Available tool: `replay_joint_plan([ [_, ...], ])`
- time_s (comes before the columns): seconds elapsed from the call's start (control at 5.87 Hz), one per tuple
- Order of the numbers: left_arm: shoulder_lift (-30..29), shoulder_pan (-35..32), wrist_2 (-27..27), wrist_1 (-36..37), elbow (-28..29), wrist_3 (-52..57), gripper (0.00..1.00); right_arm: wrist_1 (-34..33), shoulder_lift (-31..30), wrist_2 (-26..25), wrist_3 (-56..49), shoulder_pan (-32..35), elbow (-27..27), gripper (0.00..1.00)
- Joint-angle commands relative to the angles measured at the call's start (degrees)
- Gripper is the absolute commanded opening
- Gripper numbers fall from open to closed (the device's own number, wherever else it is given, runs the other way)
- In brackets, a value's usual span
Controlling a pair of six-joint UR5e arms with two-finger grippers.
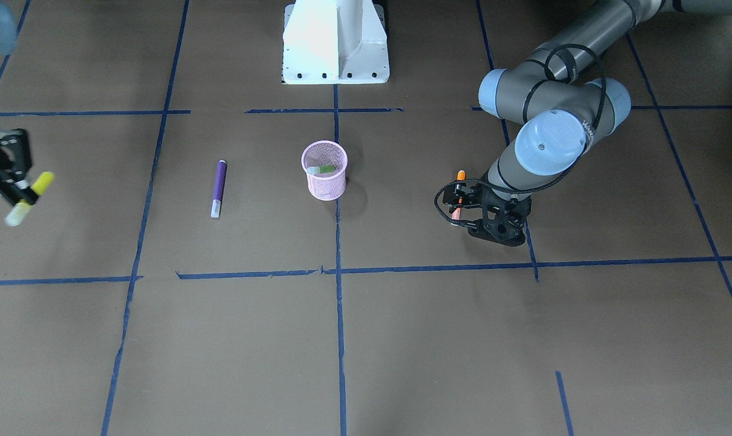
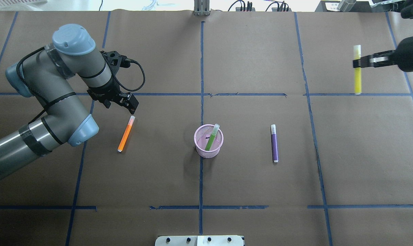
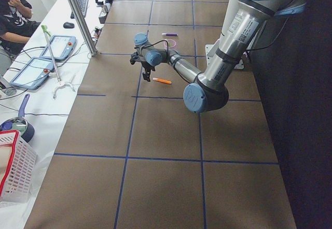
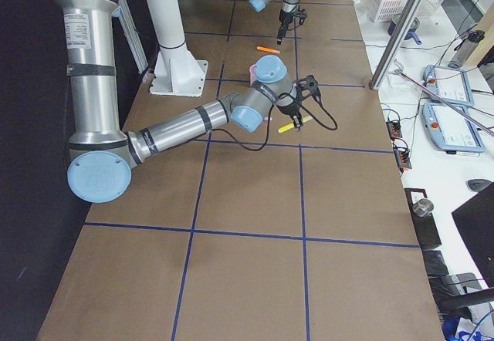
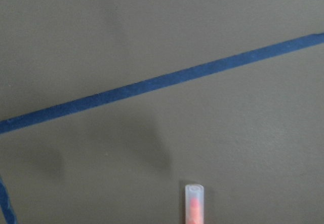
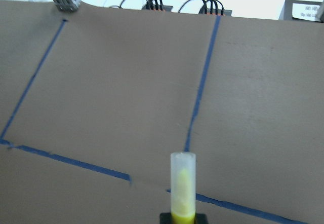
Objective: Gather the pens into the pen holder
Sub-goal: 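Lower left gripper over orange highlighter while right carries yellow highlighter to cup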
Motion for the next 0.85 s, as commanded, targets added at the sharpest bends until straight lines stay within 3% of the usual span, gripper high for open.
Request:
replay_joint_plan([
  [0.0, -0.3, 1.1, 0.0, -0.8, 0.8, -0.7, 1.0, -0.2, 4.1, -15.0, 10.1, -12.3, 3.9, 0.0],
  [0.34, -0.6, 3.1, 4.4, -0.5, 0.5, -0.9, 1.0, -1.5, 7.1, -29.0, 15.6, -23.7, 7.7, 0.0],
  [0.51, -0.1, 3.9, 5.7, -0.5, 0.5, -0.8, 1.0, -7.9, 11.1, -36.3, 15.8, -29.7, 9.4, 0.0],
  [0.68, 0.1, 4.6, 5.8, -0.5, 0.5, -0.8, 1.0, -17.2, 16.6, -38.3, 16.2, -32.0, 13.3, 0.0],
])
